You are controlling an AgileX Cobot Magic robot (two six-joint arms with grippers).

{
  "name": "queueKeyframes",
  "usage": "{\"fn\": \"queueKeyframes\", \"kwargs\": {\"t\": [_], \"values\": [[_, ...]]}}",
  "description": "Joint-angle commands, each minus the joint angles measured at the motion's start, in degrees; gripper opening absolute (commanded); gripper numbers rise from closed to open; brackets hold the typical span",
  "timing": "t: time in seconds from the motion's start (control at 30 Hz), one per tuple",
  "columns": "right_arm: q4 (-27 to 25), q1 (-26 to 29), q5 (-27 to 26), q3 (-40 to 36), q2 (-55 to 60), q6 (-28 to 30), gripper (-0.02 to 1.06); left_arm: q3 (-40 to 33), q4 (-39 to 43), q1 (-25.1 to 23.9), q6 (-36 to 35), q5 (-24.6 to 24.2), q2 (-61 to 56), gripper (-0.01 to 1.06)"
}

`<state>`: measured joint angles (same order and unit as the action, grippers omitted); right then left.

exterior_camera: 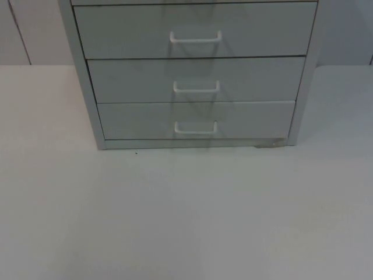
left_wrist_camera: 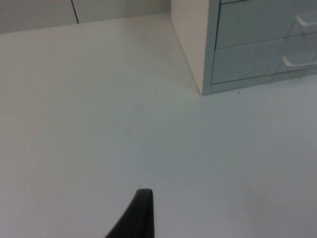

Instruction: Open the drawer with the left hand, place the block into the drawer with the right hand, then close the drawer with the left hand.

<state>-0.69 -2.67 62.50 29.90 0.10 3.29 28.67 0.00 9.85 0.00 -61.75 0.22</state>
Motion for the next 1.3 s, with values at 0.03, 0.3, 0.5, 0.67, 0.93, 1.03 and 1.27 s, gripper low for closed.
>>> {"fn": "queueKeyframes", "kwargs": {"t": [0.03, 0.3, 0.5, 0.67, 0.93, 1.03, 1.27], "values": [[0.1, 0.1, -0.8, -0.4, -0.1, 0.2, 1.05, -0.3, -0.7, -0.2, 0.0, 0.1, -0.2, 1.05], [0.1, 0.3, -0.8, -0.4, -0.1, 0.2, 1.05, -0.3, -0.7, -0.2, 0.0, 0.1, -0.2, 1.05], [0.1, 1.0, -0.8, -0.4, -0.1, 0.2, 1.05, -0.3, -0.7, -0.2, 0.0, 0.1, -0.2, 1.05], [0.1, 0.9, -0.8, -0.4, -0.1, 0.2, 1.05, -0.3, -0.7, -0.2, 0.0, 0.1, -0.2, 1.05], [0.1, 0.9, -0.8, -0.4, -0.1, 0.2, 1.05, -0.3, -0.7, -0.6, 0.0, 0.1, -0.2, 1.05], [0.1, 0.9, -0.8, -0.4, -0.1, 0.2, 1.05, -0.3, -0.6, -1.7, 0.0, 0.1, -0.2, 1.05], [0.1, 0.9, -0.8, -0.4, -0.1, 0.2, 1.05, -0.3, -0.6, -8.2, 0.0, 0.1, -0.2, 1.05]]}}
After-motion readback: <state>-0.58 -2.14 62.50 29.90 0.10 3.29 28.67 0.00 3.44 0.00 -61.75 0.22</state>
